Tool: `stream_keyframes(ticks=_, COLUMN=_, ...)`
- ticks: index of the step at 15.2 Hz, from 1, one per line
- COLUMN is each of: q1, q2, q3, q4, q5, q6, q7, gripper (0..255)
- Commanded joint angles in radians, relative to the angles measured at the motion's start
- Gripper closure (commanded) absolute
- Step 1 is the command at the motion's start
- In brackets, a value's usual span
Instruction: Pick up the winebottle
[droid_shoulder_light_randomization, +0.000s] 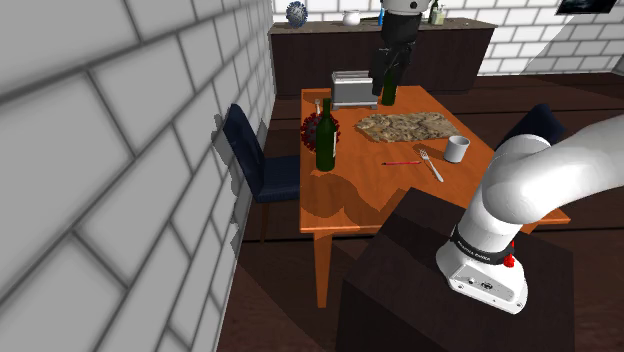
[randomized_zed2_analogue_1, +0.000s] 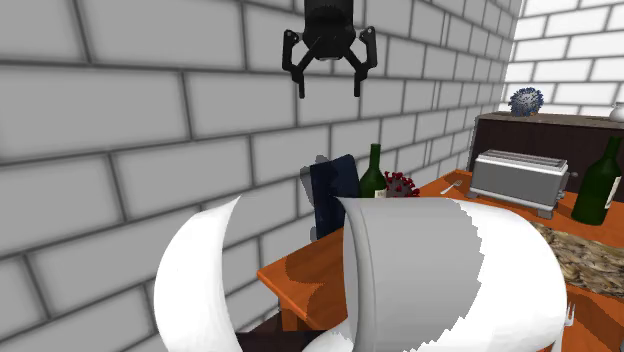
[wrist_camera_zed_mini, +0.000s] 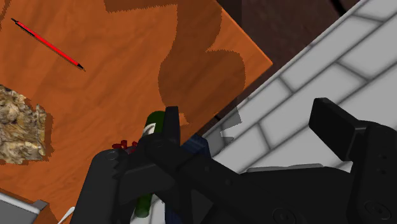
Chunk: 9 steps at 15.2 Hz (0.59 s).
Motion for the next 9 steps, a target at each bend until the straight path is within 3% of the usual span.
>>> stream_keyframes(ticks=1, q1=0.000, q2=0.000, q3=0.000, q4=0.000, q5=0.000, q6=0.000, q7=0.000, gripper=0)
stream_keyframes(ticks=9, q1=-0.021, q2=0.256, q3=-0.096, q4=0.072, q5=-0.016, q6=0.194, q7=-0.089, gripper=0)
